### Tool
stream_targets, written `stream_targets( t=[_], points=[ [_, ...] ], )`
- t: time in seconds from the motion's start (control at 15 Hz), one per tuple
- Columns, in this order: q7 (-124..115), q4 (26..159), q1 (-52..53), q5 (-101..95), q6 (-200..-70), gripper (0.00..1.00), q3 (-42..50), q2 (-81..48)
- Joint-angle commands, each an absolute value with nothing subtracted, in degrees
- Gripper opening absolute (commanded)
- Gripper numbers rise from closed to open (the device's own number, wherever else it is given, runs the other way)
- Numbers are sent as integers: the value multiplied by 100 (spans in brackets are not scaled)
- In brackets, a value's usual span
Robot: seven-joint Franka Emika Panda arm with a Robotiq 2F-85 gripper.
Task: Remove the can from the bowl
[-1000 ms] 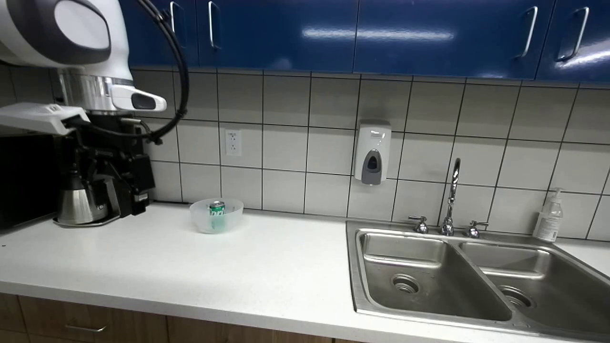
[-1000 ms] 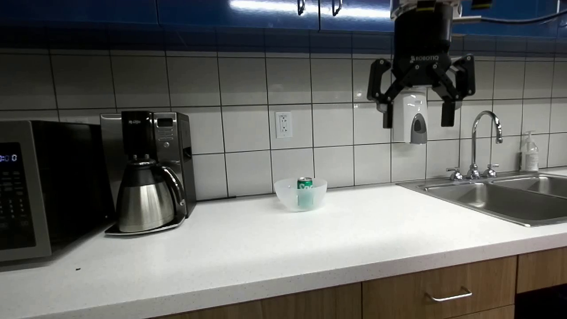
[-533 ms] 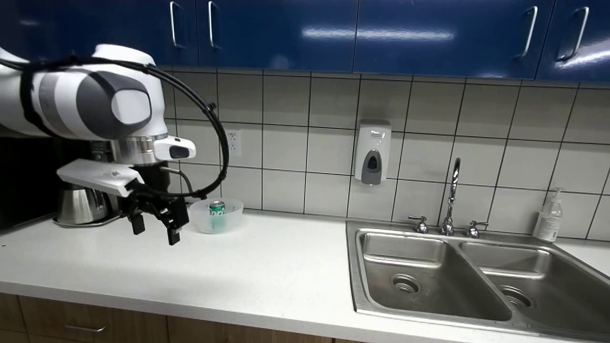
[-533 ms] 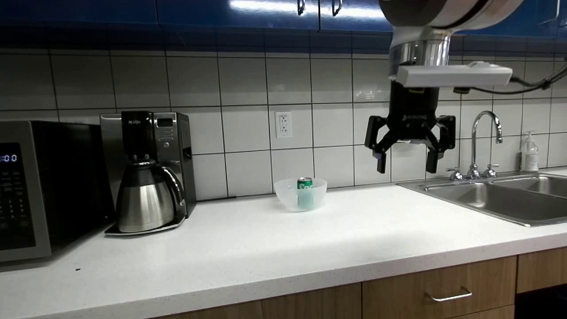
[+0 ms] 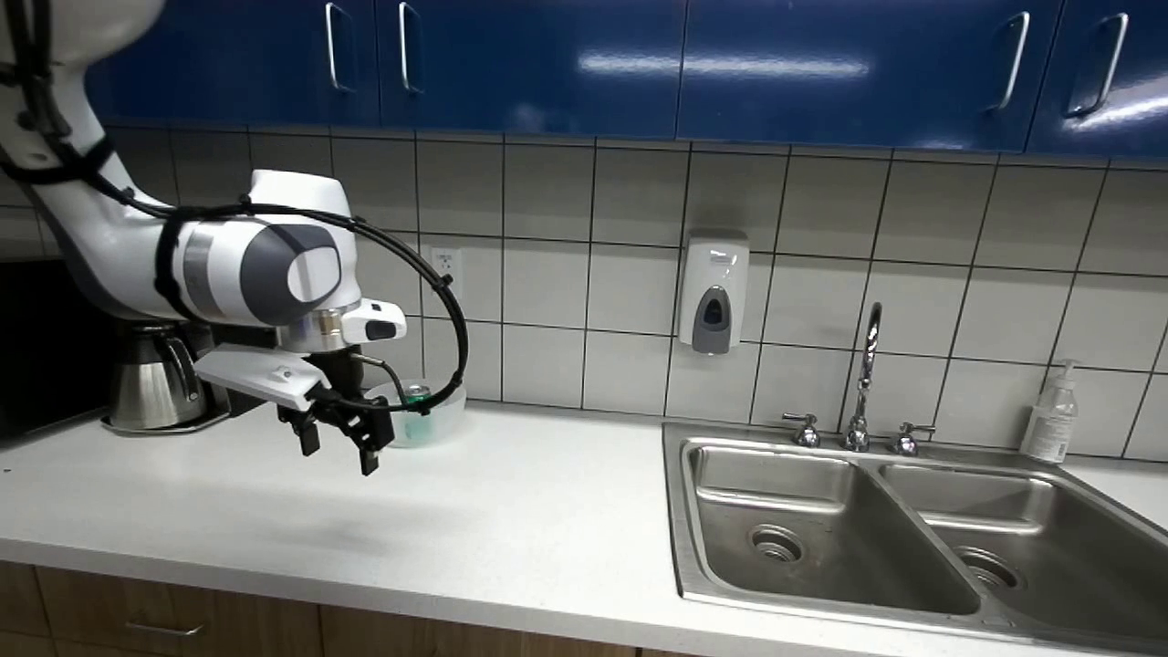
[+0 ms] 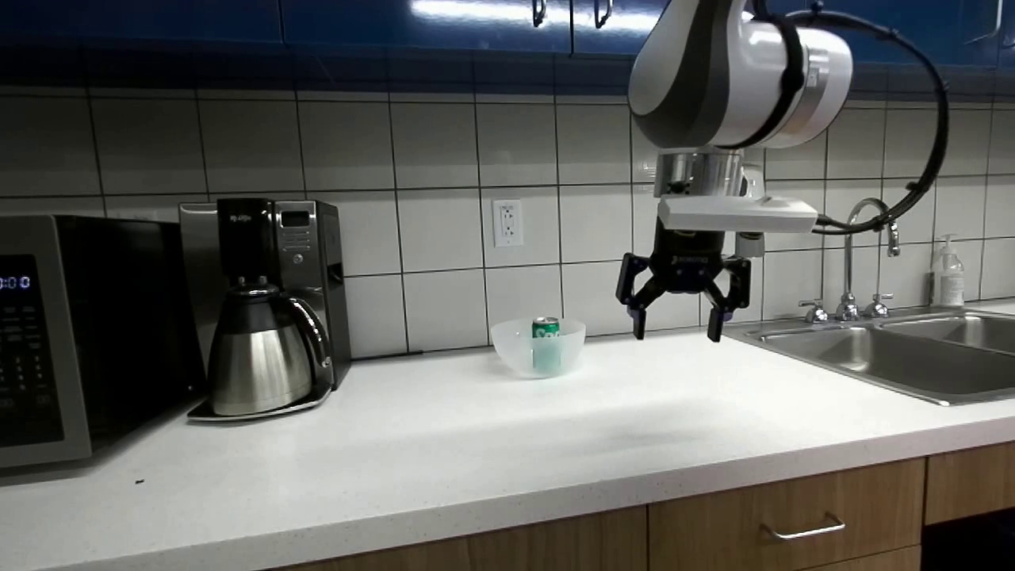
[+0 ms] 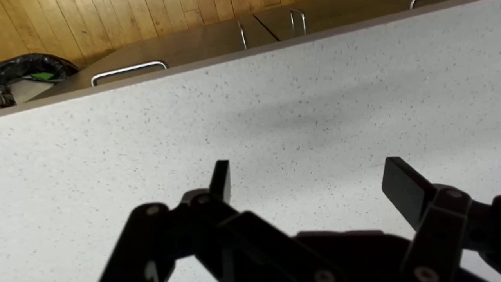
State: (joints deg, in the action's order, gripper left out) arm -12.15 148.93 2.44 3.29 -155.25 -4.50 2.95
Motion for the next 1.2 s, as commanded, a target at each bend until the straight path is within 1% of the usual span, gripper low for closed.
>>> stream_targets(
  t=[0.0, 0.47, 1.13],
  points=[
    [-1109, 13873, 243, 353, -15543, 100, -370, -667],
    [-1189, 12276, 327, 383, -15429, 100, -302, -1857],
    [-1161, 10763, 406, 686, -15175, 100, -381, -2725]
  ],
)
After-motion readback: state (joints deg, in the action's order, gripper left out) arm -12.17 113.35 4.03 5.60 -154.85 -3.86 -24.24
